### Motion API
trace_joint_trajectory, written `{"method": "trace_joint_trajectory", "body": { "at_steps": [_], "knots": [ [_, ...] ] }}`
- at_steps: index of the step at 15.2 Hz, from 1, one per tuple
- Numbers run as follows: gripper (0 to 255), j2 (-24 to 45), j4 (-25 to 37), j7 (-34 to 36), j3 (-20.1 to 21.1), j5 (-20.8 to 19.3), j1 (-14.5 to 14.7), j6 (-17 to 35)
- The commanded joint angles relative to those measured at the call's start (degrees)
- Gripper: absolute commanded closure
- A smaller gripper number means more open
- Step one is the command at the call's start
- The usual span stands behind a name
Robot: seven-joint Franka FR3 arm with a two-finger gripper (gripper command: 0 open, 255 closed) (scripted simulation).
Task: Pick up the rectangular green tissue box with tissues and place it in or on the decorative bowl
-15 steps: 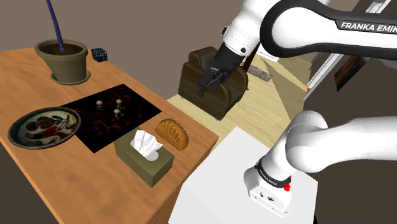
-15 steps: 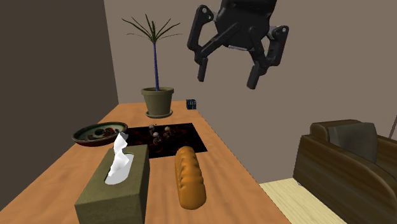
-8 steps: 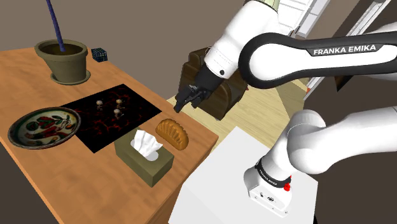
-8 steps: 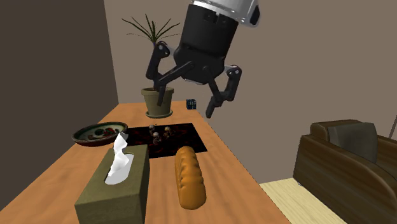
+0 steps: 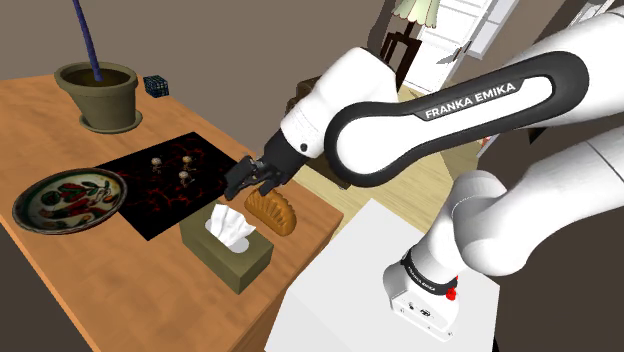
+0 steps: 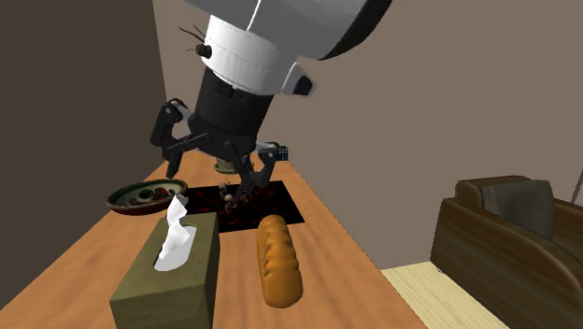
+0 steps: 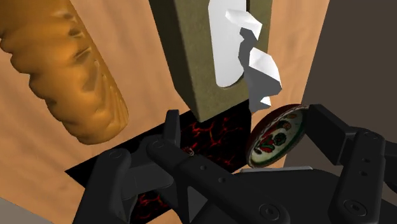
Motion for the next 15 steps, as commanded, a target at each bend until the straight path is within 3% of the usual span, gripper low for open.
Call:
{"method": "trace_joint_trajectory", "body": {
  "at_steps": [1,9,15],
  "knots": [
    [0,5.01,1.75,-0.36,1.0,3.71,2.15,6.05],
    [0,15.27,5.31,-4.64,0.93,8.78,5.11,14.34],
    [0,15.95,5.58,-5.03,0.89,9.16,5.29,14.81]
  ]
}}
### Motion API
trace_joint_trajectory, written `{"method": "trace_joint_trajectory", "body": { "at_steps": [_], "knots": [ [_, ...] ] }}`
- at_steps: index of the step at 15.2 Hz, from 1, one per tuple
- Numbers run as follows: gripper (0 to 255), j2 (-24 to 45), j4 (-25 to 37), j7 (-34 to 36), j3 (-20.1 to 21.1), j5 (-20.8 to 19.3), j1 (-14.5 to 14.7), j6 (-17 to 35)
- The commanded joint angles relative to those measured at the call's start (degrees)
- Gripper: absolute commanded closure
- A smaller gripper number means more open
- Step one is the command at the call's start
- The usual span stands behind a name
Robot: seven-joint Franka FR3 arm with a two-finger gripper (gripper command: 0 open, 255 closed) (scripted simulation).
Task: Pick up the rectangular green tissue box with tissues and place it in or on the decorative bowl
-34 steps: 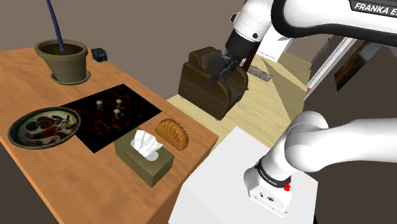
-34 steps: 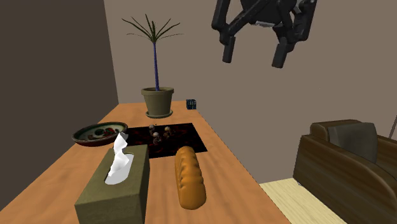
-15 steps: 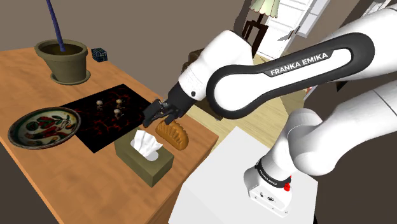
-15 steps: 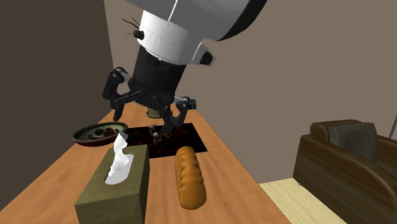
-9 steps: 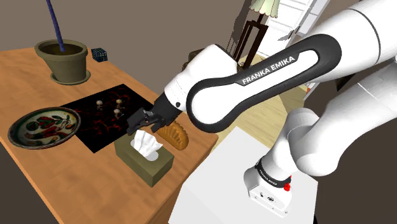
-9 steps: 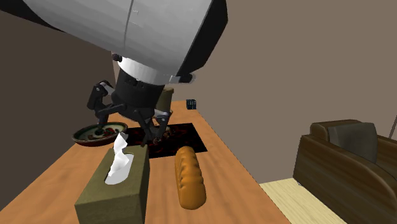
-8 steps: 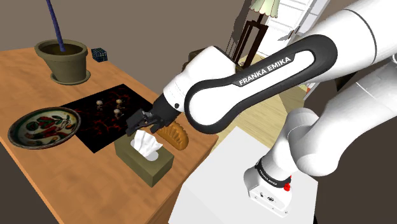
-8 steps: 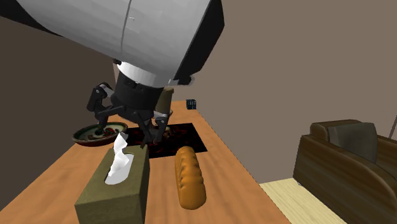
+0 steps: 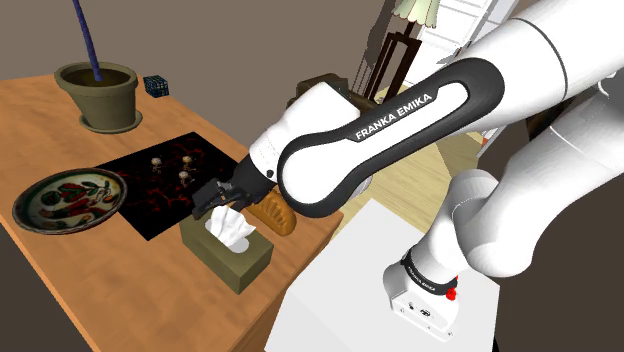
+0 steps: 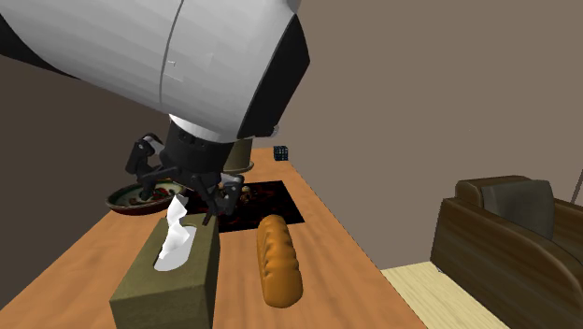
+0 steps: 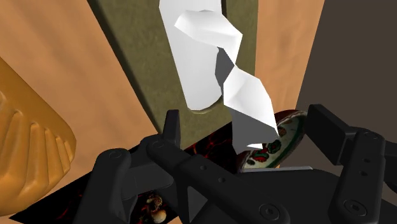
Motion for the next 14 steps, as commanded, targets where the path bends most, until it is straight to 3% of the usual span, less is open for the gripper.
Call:
{"method": "trace_joint_trajectory", "body": {
  "at_steps": [1,2,3,12,14],
  "knots": [
    [0,0.03,0.01,-0.02,0.0,0.02,0.01,0.03],
    [0,0.02,0.01,-0.01,0.0,0.01,0.01,0.01],
    [255,0.02,0.01,-0.01,0.0,0.01,0.01,0.01],
    [255,0.03,0.01,-0.02,-0.01,0.02,0.02,0.03],
    [255,-1.66,-0.01,2.52,0.55,-2.6,-1.16,-1.72]
  ]
}}
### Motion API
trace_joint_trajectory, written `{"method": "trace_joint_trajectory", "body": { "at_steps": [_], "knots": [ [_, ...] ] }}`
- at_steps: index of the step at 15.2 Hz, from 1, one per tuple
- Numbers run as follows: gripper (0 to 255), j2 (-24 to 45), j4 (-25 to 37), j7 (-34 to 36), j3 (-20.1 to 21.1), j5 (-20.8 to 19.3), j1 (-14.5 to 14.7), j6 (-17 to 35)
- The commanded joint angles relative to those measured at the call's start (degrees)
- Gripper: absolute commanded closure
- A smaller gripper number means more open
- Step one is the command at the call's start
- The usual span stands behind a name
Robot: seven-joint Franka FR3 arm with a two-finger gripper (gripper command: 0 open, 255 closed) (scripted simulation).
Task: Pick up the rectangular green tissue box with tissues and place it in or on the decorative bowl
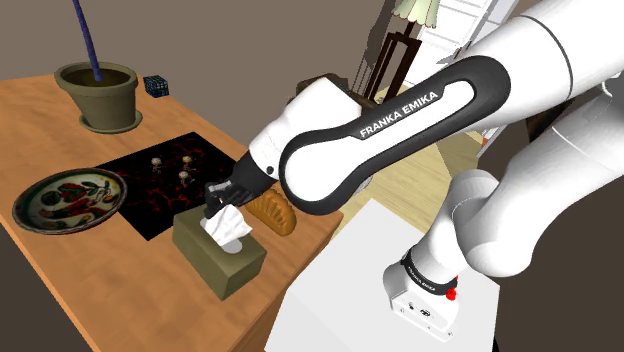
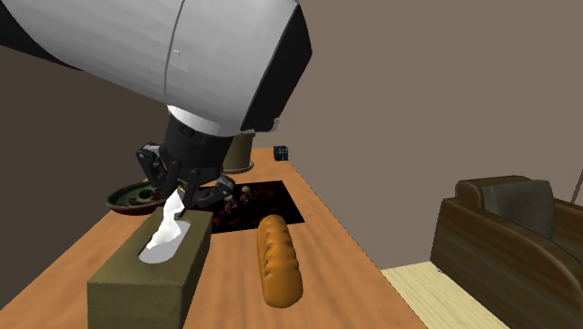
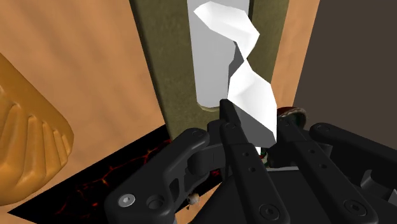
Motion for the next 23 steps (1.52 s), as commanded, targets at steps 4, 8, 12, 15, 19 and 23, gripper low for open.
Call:
{"method": "trace_joint_trajectory", "body": {
  "at_steps": [4,8,12,15,19,23],
  "knots": [
    [255,-3.91,0.25,4.98,1.12,-4.99,-2.46,-4.39],
    [255,-6.79,1.05,7.8,1.63,-7.81,-4.06,-8.08],
    [255,-9.36,2.18,10.0,1.86,-9.99,-5.34,-11.74],
    [255,-11.07,3.21,11.39,1.88,-11.37,-6.13,-14.44],
    [255,-13.08,4.79,12.99,1.77,-12.97,-7.04,-17.97],
    [255,-11.69,7.94,14.26,2.14,-14.81,-8.32,-19.59]
  ]
}}
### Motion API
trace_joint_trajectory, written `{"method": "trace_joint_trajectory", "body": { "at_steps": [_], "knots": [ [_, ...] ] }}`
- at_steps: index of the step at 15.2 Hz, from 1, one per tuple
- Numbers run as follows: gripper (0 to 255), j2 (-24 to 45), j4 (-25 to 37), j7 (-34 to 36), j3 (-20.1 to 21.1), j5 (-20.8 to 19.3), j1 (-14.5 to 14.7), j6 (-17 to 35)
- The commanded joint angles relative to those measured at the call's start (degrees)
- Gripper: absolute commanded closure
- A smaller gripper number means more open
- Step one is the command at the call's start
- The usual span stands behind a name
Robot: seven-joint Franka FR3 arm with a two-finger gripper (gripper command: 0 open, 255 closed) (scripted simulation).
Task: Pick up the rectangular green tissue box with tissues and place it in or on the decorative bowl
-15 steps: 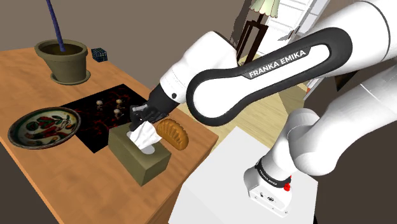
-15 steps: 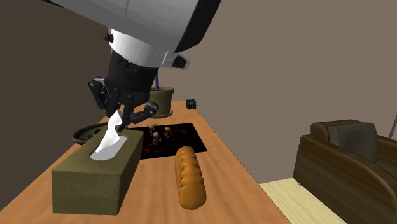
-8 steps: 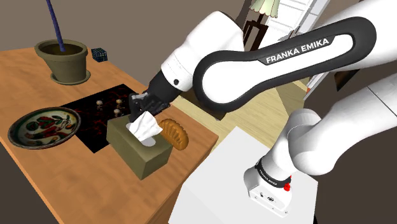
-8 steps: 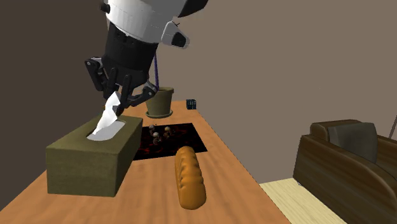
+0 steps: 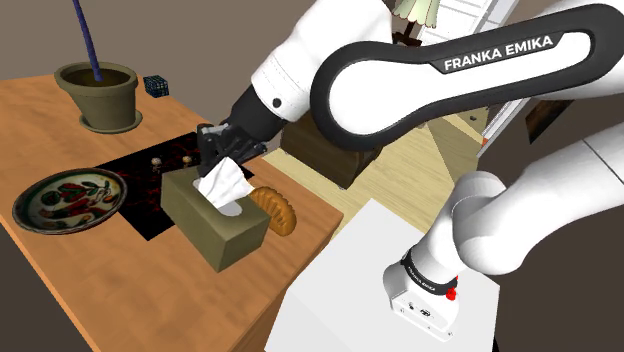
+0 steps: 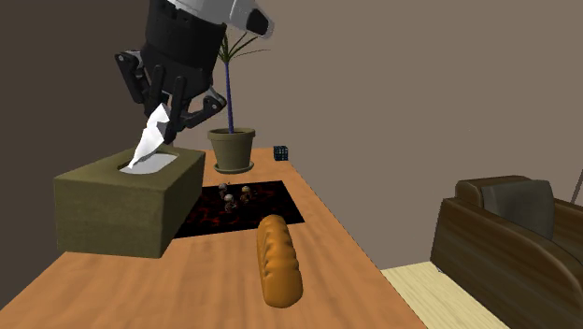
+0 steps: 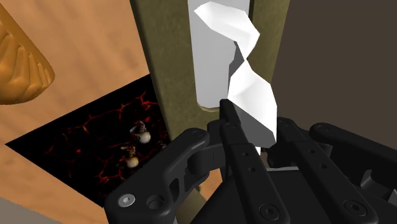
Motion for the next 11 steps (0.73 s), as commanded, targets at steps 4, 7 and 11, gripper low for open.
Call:
{"method": "trace_joint_trajectory", "body": {
  "at_steps": [4,7,11],
  "knots": [
    [255,10.28,10.5,3.37,2.3,-6.19,-3.89,0.13],
    [255,17.1,17.85,6.95,3.74,-11.8,-5.84,-0.34],
    [255,26.43,28.61,12.53,4.29,-20.43,-6.4,-2.1]
  ]
}}
